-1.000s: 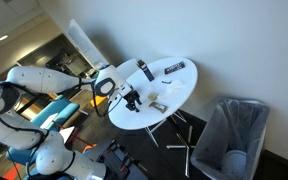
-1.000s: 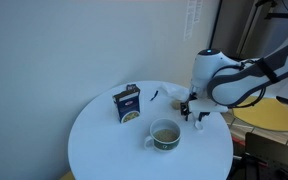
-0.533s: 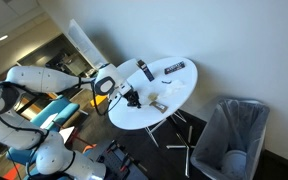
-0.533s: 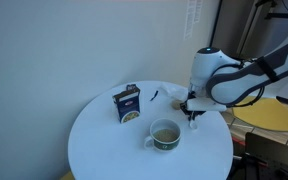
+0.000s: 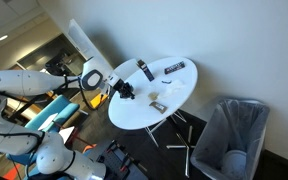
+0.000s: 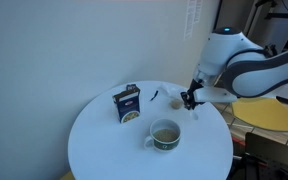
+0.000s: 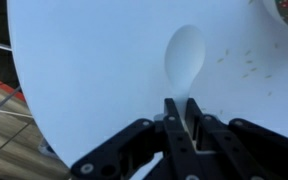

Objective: Pick up the spoon and put it in the cup

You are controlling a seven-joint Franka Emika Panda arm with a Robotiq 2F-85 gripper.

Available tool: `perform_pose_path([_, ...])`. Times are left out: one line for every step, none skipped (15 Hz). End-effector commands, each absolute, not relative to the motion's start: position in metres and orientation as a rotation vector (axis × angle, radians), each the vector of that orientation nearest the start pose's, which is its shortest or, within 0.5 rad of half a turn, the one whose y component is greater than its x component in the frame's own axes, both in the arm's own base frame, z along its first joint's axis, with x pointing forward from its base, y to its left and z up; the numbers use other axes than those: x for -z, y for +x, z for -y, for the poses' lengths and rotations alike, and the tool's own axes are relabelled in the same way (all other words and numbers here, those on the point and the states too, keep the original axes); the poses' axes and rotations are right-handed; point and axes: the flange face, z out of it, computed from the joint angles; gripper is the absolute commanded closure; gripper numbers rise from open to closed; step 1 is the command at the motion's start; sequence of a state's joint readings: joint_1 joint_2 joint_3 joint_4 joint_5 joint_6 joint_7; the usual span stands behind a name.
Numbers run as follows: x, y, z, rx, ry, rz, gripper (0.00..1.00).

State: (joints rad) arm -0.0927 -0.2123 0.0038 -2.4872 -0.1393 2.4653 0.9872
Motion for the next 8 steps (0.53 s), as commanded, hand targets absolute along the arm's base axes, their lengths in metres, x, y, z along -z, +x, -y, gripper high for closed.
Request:
perform_pose_path([-0.439, 0.439, 0.016, 0.576, -2.818, -1.321, 0.96])
perform_pose_path([-0.450, 0.439, 0.008, 0.650, -2.831, -1.276, 0.96])
perform_pose_path([-0.459, 0.438, -0.003, 0.703, -2.845, -1.228, 0.96])
perform_pose_path([-0.467, 0.438, -0.012, 0.750, -2.854, -1.180, 0.96])
perform_pose_path([-0.472, 0.437, -0.024, 0.805, -2.868, -1.124, 0.96])
perform_pose_path([-0.476, 0.438, -0.034, 0.859, -2.880, -1.066, 0.96])
perform_pose_path([-0.477, 0.439, -0.045, 0.912, -2.895, -1.005, 0.96])
perform_pose_path([-0.477, 0.441, -0.055, 0.963, -2.906, -0.944, 0.96])
